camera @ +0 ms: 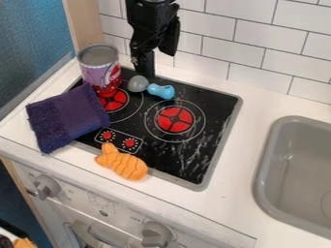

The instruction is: Move tin to the right side of the stove

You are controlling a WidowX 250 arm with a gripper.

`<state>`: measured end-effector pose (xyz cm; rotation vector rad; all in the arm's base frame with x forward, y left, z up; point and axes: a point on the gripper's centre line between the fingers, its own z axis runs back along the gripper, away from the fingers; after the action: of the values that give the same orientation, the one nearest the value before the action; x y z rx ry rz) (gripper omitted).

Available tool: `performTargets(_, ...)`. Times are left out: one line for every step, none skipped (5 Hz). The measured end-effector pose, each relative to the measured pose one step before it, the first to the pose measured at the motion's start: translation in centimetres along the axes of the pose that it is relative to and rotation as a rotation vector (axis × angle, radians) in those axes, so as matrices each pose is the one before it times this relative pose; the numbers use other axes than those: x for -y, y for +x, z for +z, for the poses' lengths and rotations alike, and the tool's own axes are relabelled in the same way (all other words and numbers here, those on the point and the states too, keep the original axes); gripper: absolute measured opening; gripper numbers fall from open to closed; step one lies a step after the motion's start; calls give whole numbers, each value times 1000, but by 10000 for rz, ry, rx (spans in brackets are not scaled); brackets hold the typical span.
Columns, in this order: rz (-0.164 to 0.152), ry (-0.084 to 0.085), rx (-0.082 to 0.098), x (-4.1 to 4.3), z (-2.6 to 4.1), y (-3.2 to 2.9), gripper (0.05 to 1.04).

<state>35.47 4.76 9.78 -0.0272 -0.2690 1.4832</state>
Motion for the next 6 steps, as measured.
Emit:
performTargets(-56,285,-50,-326,-985,-190,999)
performTargets(510,267,32,-950,-450,2512,999)
performTargets(554,-21,510,-146,545,3665,999)
performTargets(388,-226,519,310,369,3017,999)
performTargets(287,134,424,498,-669,3254,999)
performTargets(-1,456,515,1002,-797,2110,999)
